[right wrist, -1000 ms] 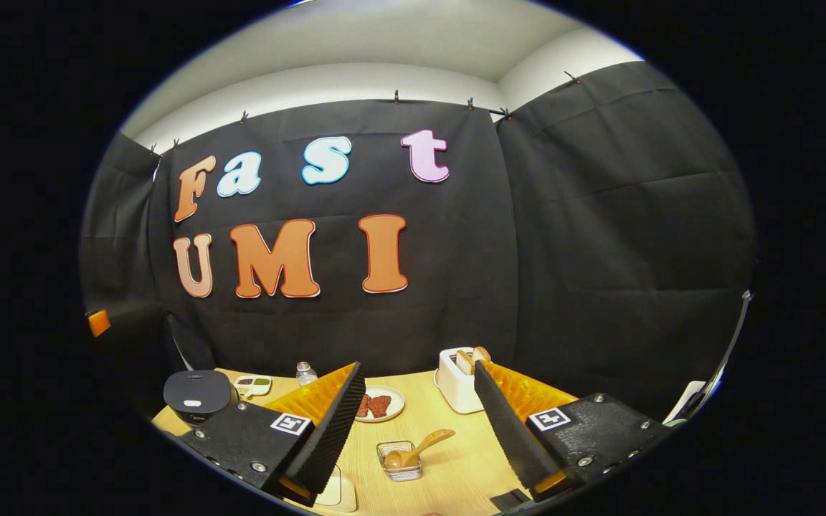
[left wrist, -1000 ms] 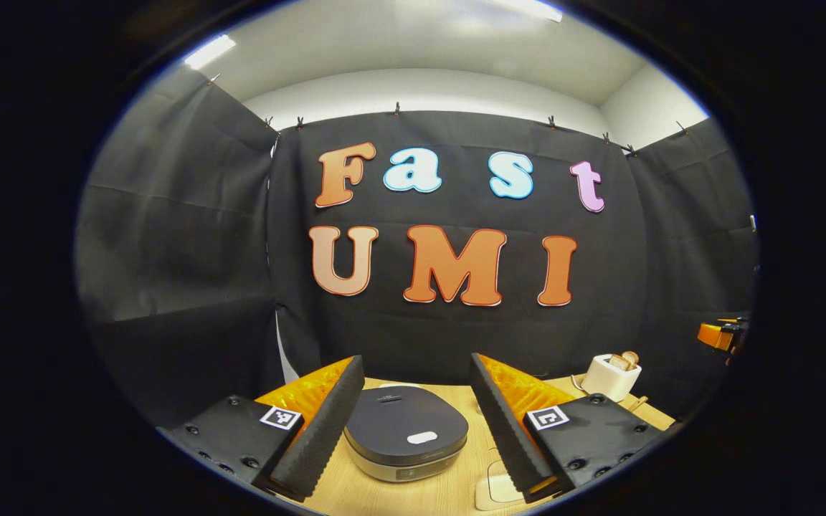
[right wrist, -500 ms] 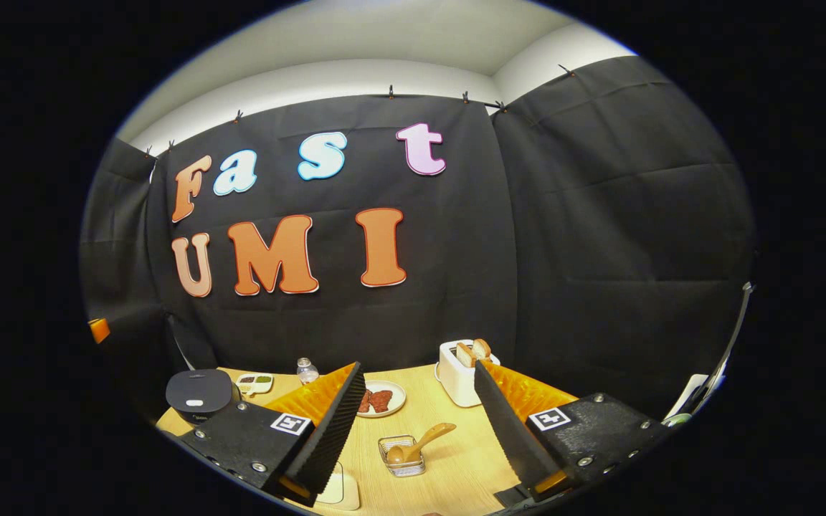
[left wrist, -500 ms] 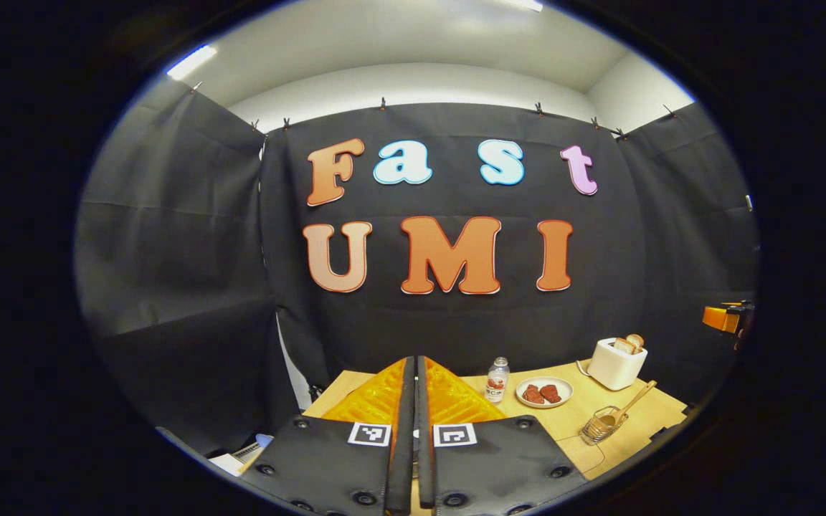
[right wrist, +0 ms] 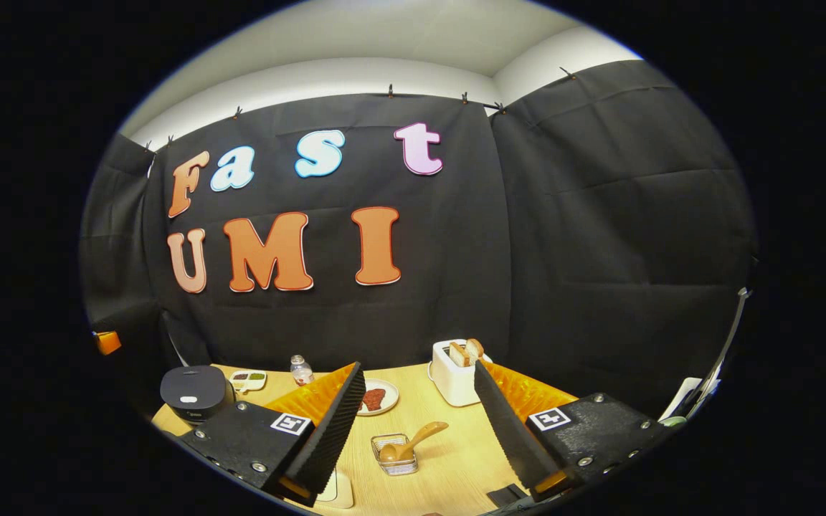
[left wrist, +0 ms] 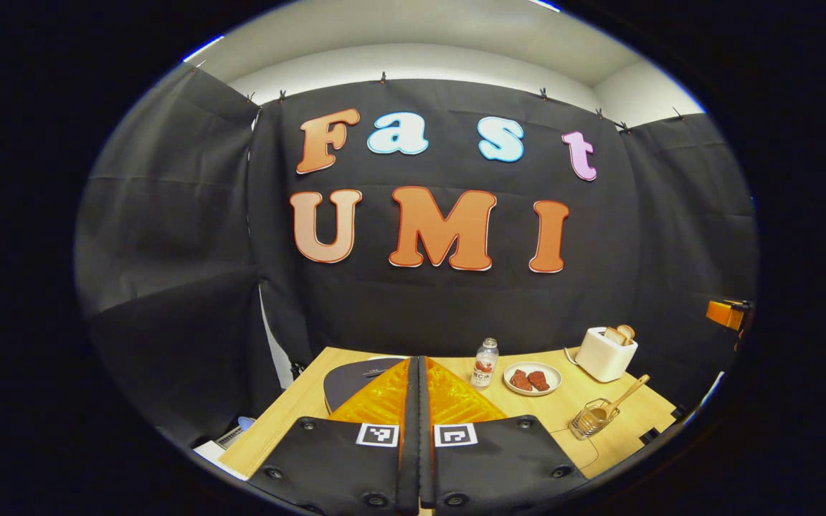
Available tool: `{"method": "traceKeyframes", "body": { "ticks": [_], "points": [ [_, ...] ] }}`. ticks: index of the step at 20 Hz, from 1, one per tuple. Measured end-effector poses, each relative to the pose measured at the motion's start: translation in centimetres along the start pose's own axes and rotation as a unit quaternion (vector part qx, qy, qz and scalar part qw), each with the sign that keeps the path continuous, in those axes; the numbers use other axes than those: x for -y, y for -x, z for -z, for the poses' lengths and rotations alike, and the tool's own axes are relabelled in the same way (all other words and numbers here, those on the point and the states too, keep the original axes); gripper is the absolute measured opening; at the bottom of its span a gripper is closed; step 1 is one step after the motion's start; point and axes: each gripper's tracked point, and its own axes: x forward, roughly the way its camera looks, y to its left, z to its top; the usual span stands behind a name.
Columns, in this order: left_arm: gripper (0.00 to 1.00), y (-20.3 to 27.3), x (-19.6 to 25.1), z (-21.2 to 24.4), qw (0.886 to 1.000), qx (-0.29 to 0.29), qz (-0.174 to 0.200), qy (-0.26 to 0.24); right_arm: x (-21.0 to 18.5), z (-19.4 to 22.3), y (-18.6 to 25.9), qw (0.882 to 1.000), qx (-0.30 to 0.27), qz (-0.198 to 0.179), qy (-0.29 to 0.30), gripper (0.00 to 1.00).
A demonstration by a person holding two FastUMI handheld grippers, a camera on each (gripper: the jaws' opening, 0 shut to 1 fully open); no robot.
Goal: Close the left gripper, press the button to open the rice cooker; take a wooden spoon from the chopstick holder with the right hand, scoop a spoonful of rice and pour it into the rice cooker, then put the wooden spoon back into the chopstick holder.
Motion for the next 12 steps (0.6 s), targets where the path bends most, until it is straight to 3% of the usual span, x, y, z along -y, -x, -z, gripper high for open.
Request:
{"method": "traceKeyframes", "body": {
  "ticks": [7,12],
  "points": [
    [0.05,-6.7,1.3,5.9,0.997,-0.068,0.018,-0.019,0.4,0.6,0.1,1.000,-0.010,0.006,0.002,0.95],
    [0.04,-11.2,0.4,11.1,0.992,-0.118,0.006,-0.040,0.8,1.4,-0.1,1.000,-0.020,0.014,0.006,0.95]
  ]
}}
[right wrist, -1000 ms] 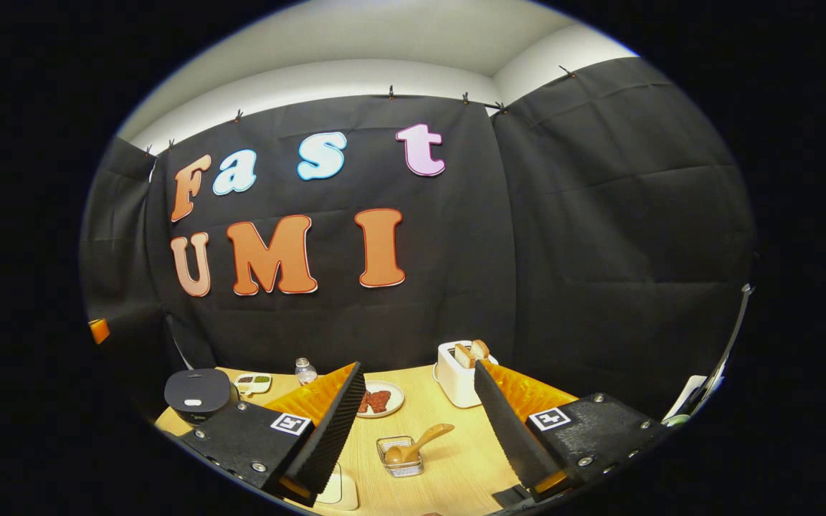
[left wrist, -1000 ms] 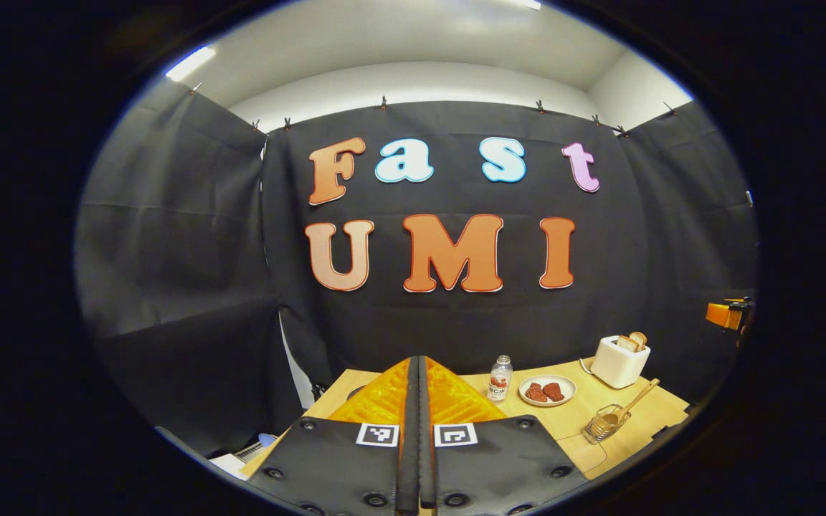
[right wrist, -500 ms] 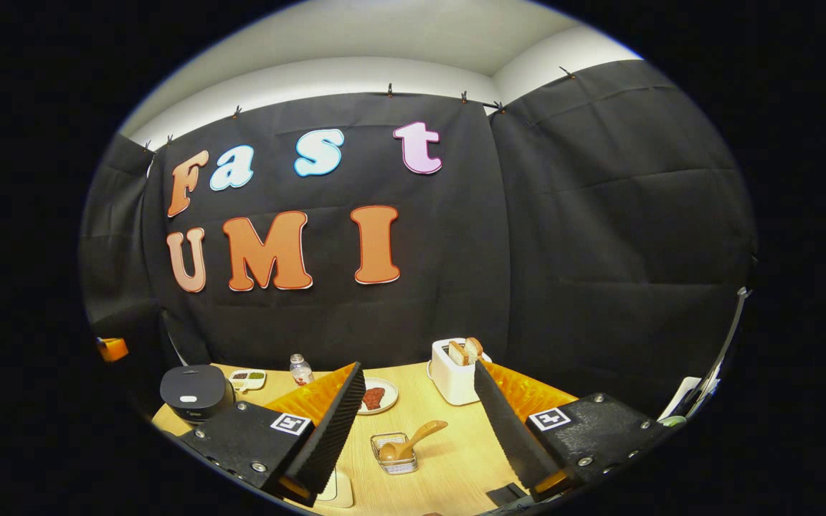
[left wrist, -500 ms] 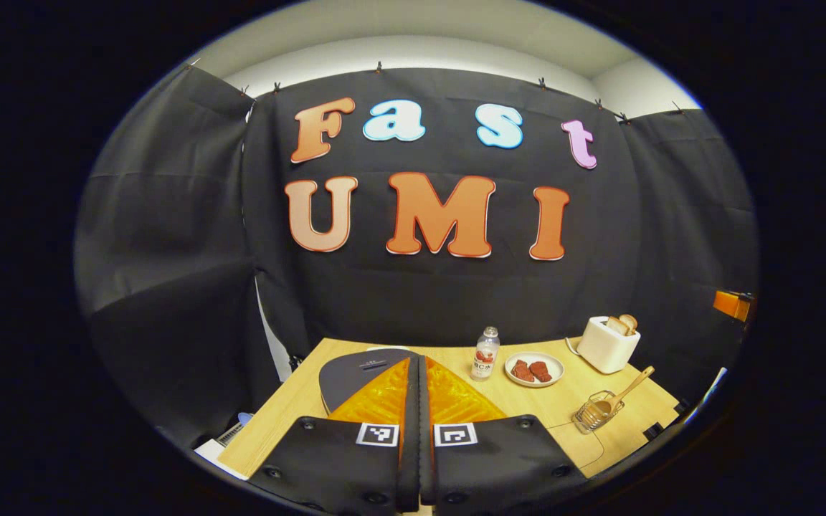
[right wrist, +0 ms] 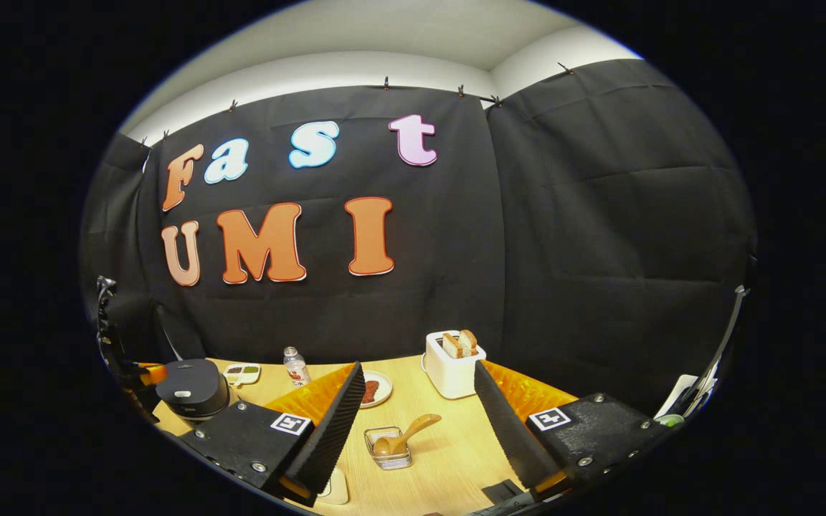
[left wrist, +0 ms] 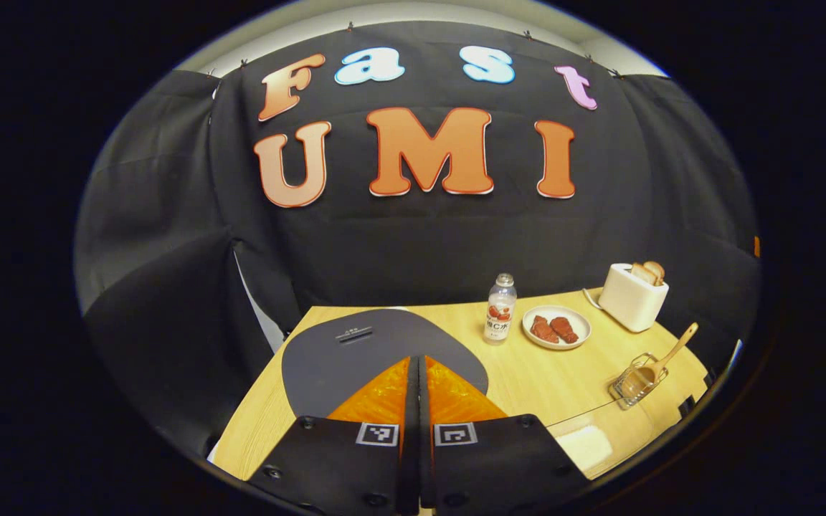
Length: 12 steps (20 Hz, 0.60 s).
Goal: Close the left gripper, press the button to open the rice cooker; take a wooden spoon from the chopstick holder with the right hand, scoop a spoonful of rice and pour it into the rice cooker, then put the wooden spoon back into the chopstick holder.
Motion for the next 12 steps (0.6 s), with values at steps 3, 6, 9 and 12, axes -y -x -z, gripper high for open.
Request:
{"method": "traceKeyframes", "body": {
  "ticks": [3,6,9,12],
  "points": [
    [0.05,-1.9,-0.2,2.7,0.999,-0.033,0.000,0.022,0.4,0.4,-0.1,1.000,-0.005,0.008,0.006,0.95],
    [0.05,-2.9,-0.7,4.0,0.999,-0.046,-0.009,0.016,1.0,0.8,0.0,1.000,-0.010,0.015,0.006,0.95],
    [0.05,-3.2,-0.5,4.3,0.999,-0.051,-0.005,0.018,1.3,1.2,-0.2,1.000,-0.015,0.020,-0.002,0.95],
    [0.01,-2.9,-0.4,4.6,0.998,-0.061,0.001,0.010,1.3,1.8,-0.1,1.000,-0.022,0.021,-0.007,0.95]
  ]
}}
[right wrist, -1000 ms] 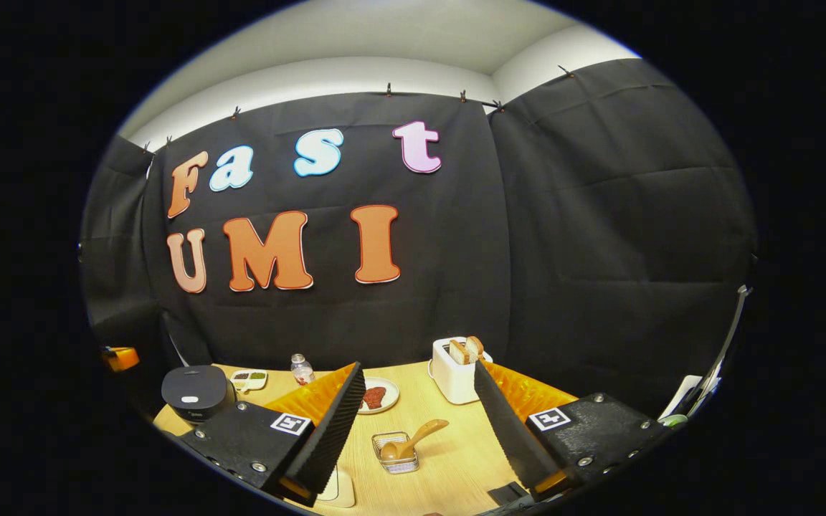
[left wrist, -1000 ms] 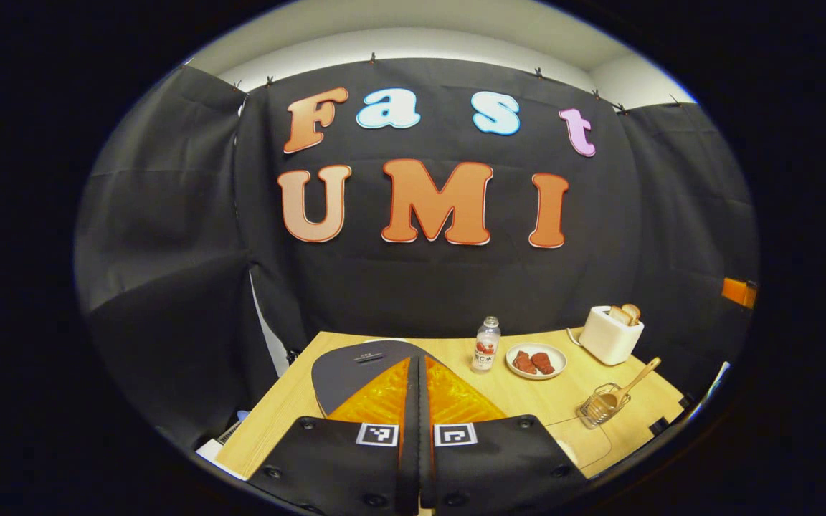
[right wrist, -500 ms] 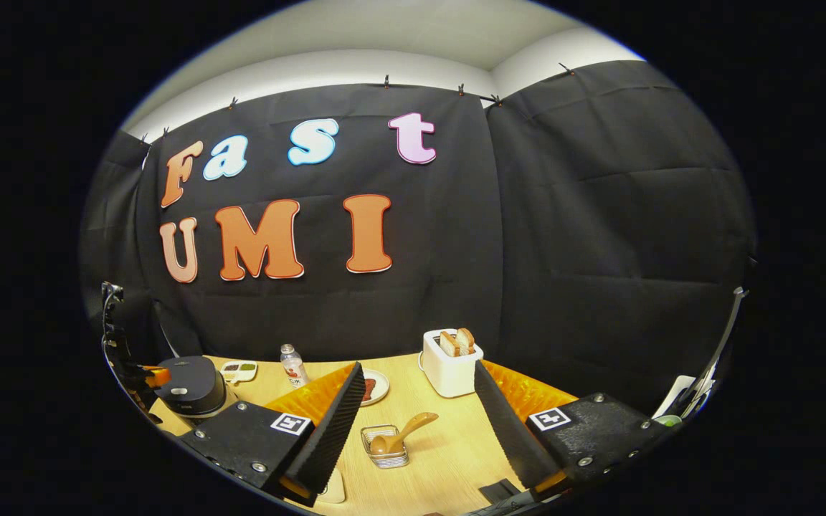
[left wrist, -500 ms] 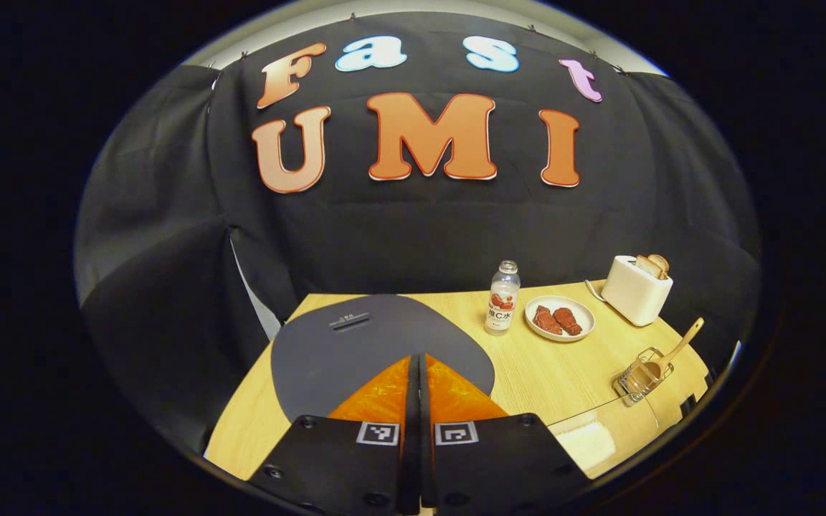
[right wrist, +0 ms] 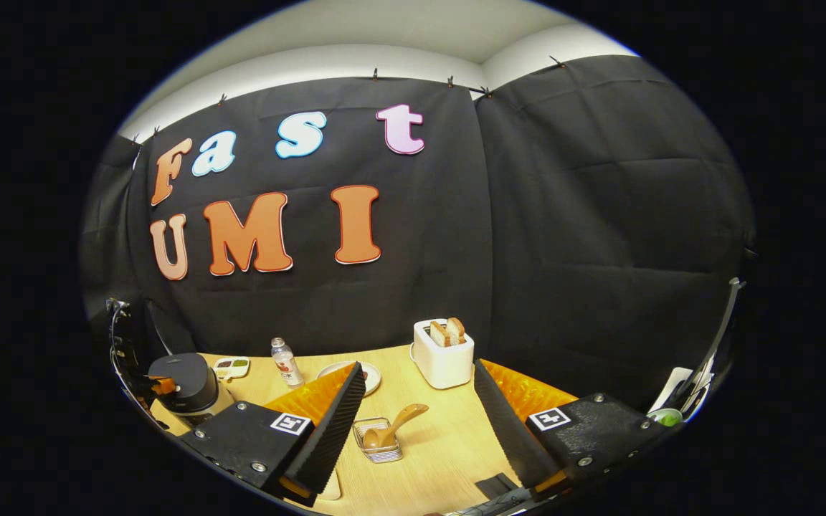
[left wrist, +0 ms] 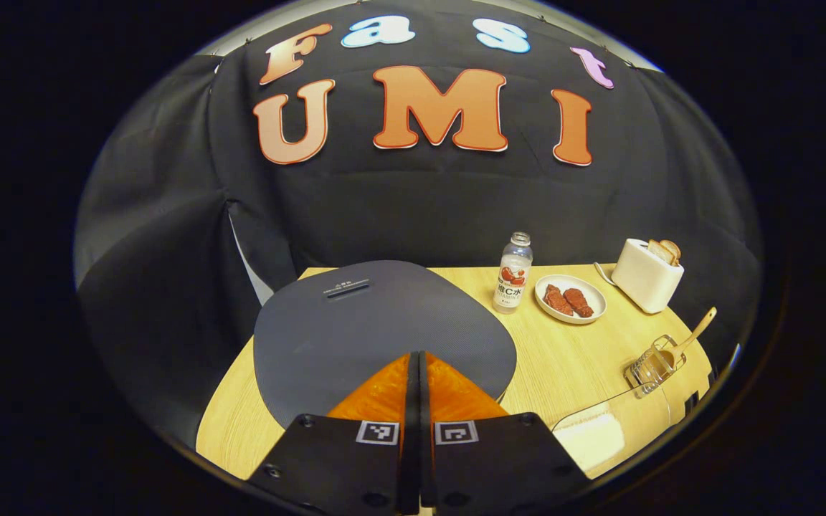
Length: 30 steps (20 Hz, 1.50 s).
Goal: Close the left gripper, press the button to open the rice cooker; take a wooden spoon from the chopstick holder with the right hand, scoop a spoonful of rice and pour it into the rice cooker, then put the wooden spoon back into the chopstick holder.
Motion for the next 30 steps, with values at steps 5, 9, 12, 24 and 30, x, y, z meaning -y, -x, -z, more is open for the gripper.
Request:
{"method": "traceKeyframes", "body": {
  "ticks": [5,9,12,24,30],
  "points": [
    [0.05,0.2,-0.2,0.2,0.999,-0.019,0.008,0.032,0.0,0.2,-0.1,1.000,-0.001,0.006,0.004,0.95],
    [0.06,0.0,0.2,1.3,0.998,-0.054,0.001,-0.037,-0.2,-0.2,0.0,1.000,0.001,0.004,0.000,0.95],
    [0.05,0.3,0.2,0.7,0.997,-0.070,0.002,-0.041,-0.5,-0.6,0.2,1.000,0.008,-0.001,-0.005,0.95],
    [0.04,10.2,-3.0,-13.2,0.986,0.155,-0.006,0.065,-0.8,-0.7,0.5,0.999,0.030,-0.021,-0.029,0.95],
    [0.04,17.0,-3.0,-16.6,0.972,0.217,0.011,0.086,-1.3,0.8,-1.5,0.995,0.052,-0.055,-0.064,0.95]
  ]
}}
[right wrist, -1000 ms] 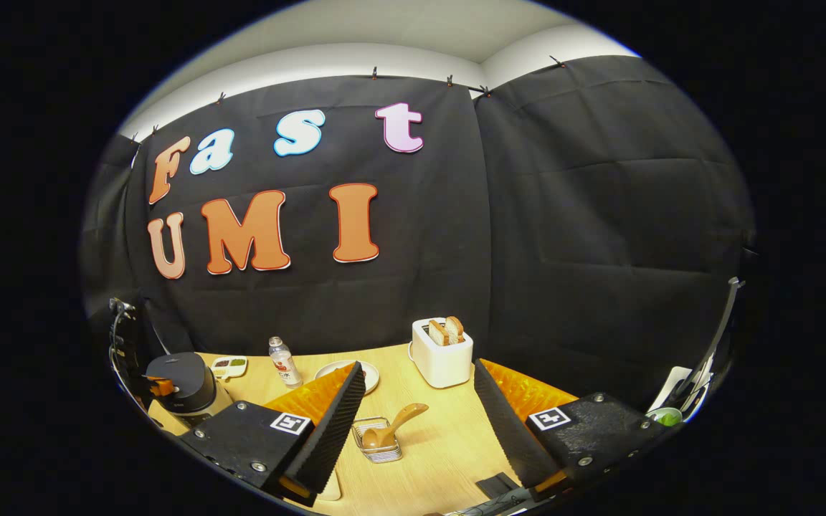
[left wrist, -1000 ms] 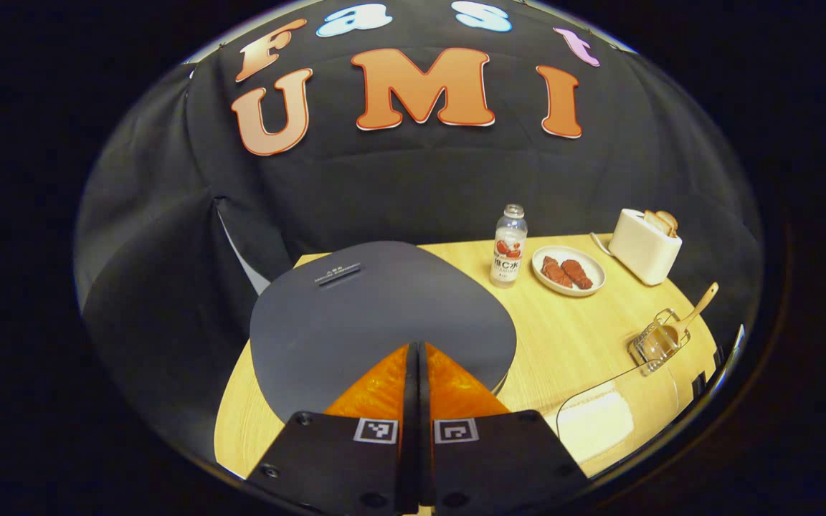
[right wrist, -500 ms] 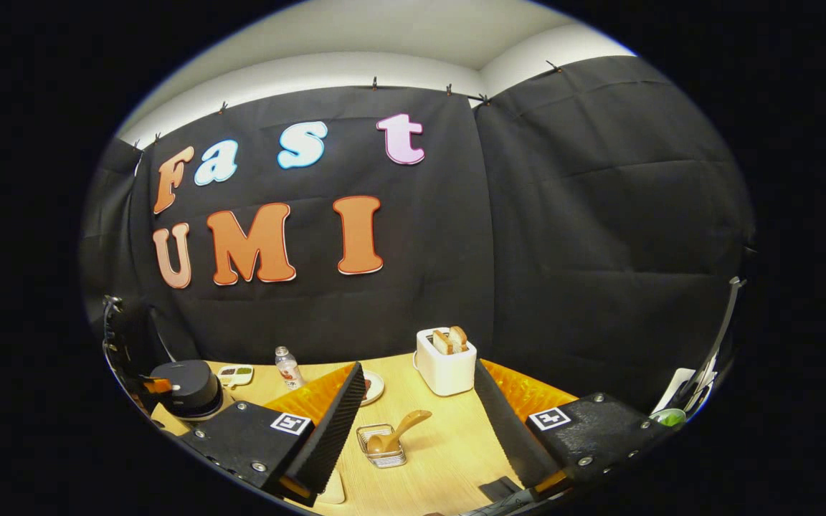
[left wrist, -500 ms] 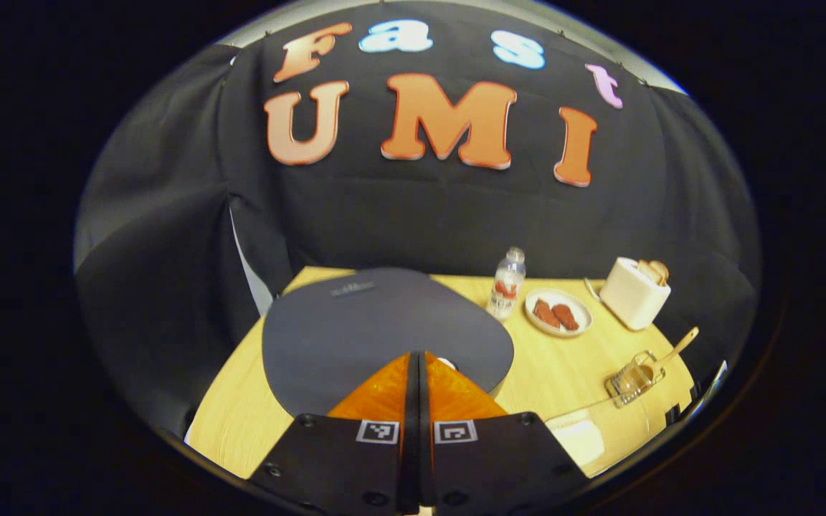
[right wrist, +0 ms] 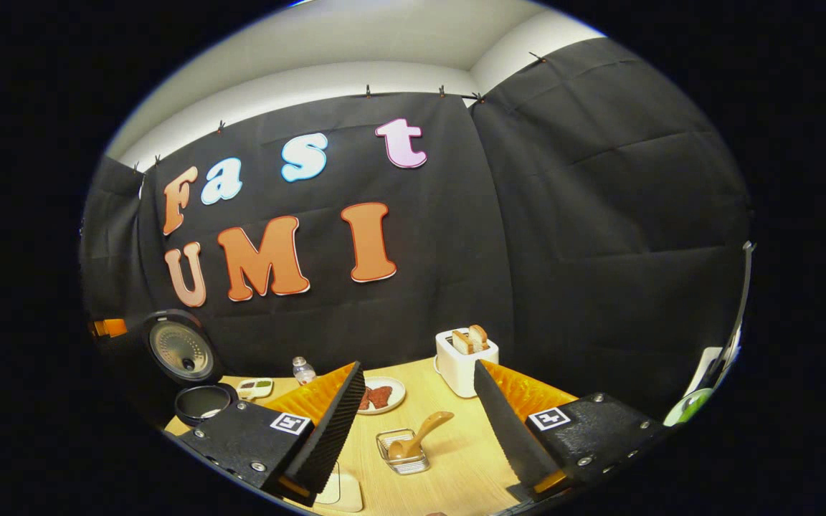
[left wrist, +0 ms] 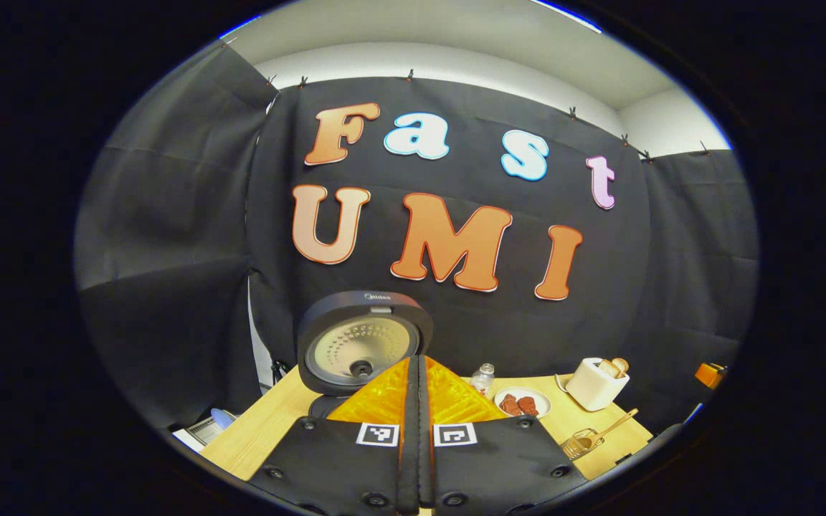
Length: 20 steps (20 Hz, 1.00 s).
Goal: Close the left gripper, press the button to open the rice cooker; take a wooden spoon from the chopstick holder with the right hand, scoop a spoonful of rice and pour it into the rice cooker, then put the wooden spoon back into the chopstick holder.
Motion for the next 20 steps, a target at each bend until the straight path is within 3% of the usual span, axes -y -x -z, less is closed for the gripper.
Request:
{"method": "traceKeyframes", "body": {
  "ticks": [3,6,10,13,14,15,18,20],
  "points": [
    [0.01,1.2,-0.5,-1.0,0.999,0.011,-0.014,-0.033,1.5,3.2,-2.5,1.000,-0.013,0.008,-0.013,0.95],
    [0.07,2.4,-1.3,-2.2,0.998,0.024,-0.033,-0.042,1.9,6.3,-4.6,0.998,-0.037,0.007,-0.043,0.95],
    [0.05,3.6,-4.4,-3.3,0.993,0.042,-0.093,-0.060,2.9,10.0,-7.7,0.997,-0.057,0.020,-0.047,0.95],
    [0.05,4.3,-4.0,-4.0,0.993,0.052,-0.086,-0.055,3.2,13.1,-9.2,0.994,-0.087,0.016,-0.063,0.95],
    [0.22,4.3,-4.3,-3.8,0.993,0.052,-0.085,-0.058,2.7,13.7,-9.4,0.992,-0.098,0.010,-0.078,0.95],
    [0.27,4.4,-4.8,-3.9,0.992,0.053,-0.092,-0.068,2.4,14.3,-9.8,0.990,-0.103,0.005,-0.091,0.95],
    [0.26,5.4,-4.8,-5.1,0.991,0.072,-0.091,-0.070,2.5,16.1,-11.0,0.986,-0.119,0.010,-0.118,0.93],
    [0.50,5.5,-4.5,-5.0,0.993,0.072,-0.075,-0.063,2.3,17.0,-11.4,0.983,-0.128,0.004,-0.133,0.88]
  ]
}}
